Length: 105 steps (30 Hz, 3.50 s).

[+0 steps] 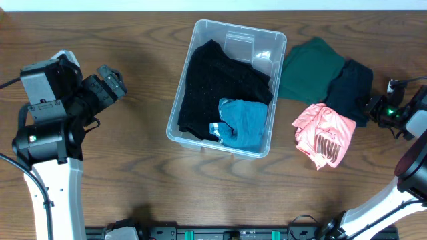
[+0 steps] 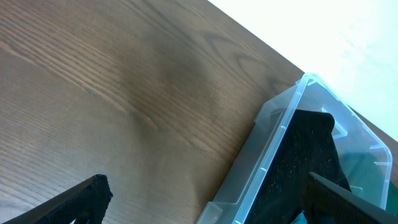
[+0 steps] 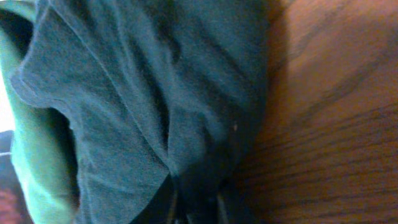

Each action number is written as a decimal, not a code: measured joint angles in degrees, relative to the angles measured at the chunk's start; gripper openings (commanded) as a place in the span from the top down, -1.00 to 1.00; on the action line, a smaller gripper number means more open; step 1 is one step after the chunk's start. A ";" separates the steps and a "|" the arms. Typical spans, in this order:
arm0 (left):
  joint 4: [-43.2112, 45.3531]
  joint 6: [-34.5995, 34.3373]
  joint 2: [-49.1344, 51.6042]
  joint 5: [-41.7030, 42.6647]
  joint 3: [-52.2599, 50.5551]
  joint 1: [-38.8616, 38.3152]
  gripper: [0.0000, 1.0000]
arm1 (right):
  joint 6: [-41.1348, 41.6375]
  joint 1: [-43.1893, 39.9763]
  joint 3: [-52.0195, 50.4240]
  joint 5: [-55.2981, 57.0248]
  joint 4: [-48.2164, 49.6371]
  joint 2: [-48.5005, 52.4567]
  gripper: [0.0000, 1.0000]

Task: Pack container
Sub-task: 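Reach the right gripper to the dark navy shirt and grasp it, then carry the navy shirt into the container's far end and release, then move the right gripper to the pink shirt and grasp it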

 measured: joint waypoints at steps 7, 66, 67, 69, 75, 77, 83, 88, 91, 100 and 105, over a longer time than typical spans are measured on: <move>0.00 0.00 0.00 0.00 0.00 0.00 -0.96 | 9.90 0.15 -1.46 -9.16 8.85 -8.37 0.97; 0.00 0.00 0.04 0.02 0.00 0.00 -0.96 | 20.02 28.09 -0.79 9.20 6.03 -30.12 -0.81; 0.00 0.00 0.04 0.02 0.00 0.02 -0.96 | 19.32 25.86 -0.81 10.56 2.69 -30.12 -0.83; 0.02 0.02 0.04 0.02 0.00 0.00 -0.96 | 17.92 21.81 -0.83 13.03 -3.08 -30.12 -0.89; 0.00 0.00 0.04 0.00 0.00 0.02 -0.96 | 15.41 11.52 -0.92 20.39 -18.60 -29.57 -0.98; -0.02 0.00 0.04 0.02 0.00 0.00 -0.96 | 14.49 10.14 -1.01 22.97 -23.17 -29.14 -0.98; 0.02 0.02 0.04 0.00 0.00 0.02 -0.96 | 12.24 7.63 -4.00 29.16 -28.30 -28.48 -0.99; 0.00 0.02 0.04 0.00 0.00 0.02 -0.96 | 11.19 5.99 -8.90 29.70 -28.61 -28.44 -0.99; 0.02 0.02 0.04 0.00 0.00 0.00 -0.96 | 10.93 5.70 -12.92 28.55 -25.92 -28.33 -0.98; 0.00 0.00 0.04 0.00 0.00 0.00 -0.96 | 9.62 5.57 -24.61 20.31 -10.43 -28.85 -0.98; 0.02 0.00 0.04 0.00 0.00 0.00 -0.96 | 10.01 5.38 -28.09 17.59 -4.50 -30.01 -0.87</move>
